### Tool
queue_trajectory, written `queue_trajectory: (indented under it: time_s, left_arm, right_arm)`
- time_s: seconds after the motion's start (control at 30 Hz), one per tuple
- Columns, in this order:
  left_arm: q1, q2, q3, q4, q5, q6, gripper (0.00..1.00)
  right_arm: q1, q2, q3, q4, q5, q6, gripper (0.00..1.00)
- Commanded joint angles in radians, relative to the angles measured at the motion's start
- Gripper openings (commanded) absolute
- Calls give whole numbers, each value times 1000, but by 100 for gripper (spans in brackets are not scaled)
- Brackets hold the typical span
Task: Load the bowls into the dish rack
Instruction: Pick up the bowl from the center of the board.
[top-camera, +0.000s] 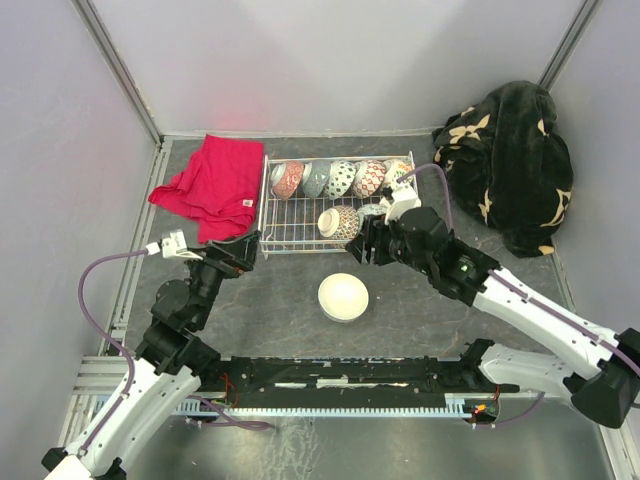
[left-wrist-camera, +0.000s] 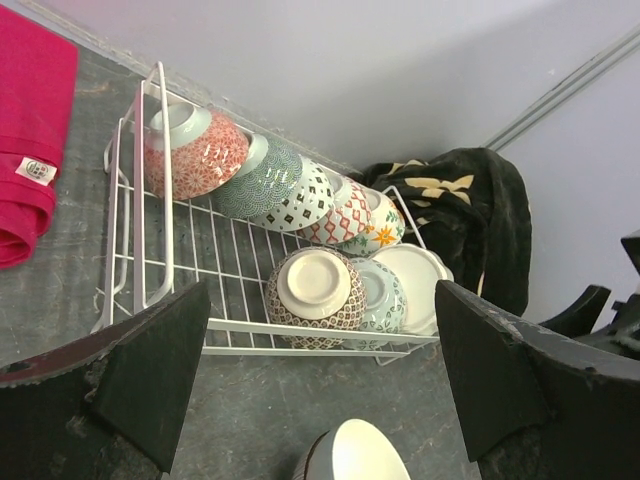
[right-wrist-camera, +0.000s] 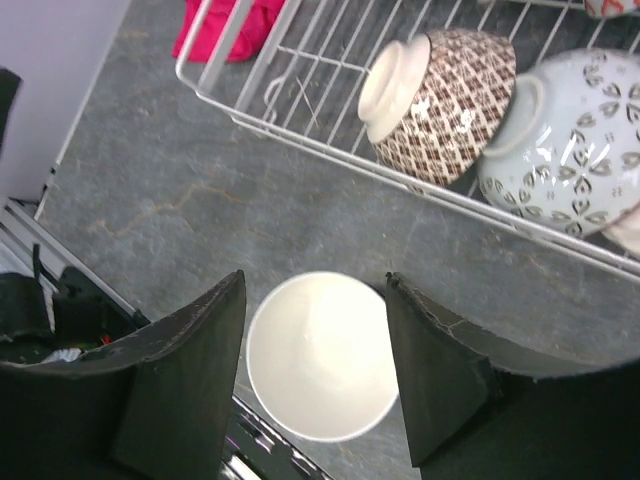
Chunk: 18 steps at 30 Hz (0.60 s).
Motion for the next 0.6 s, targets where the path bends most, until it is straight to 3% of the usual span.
queue_trajectory:
  time_s: [0.0,0.17,0.57]
  left_arm:
    - [-3,19,23,57,25,48,99]
    - [-4,20,25,57,29,46,99]
    - [-3,9,24,56,29,45,99]
  right_arm:
    - [0,72,88,35,36,25,66]
    - [0,155,92,86,-25,-15,66]
    - [38,302,241,-169,-238,-173,63]
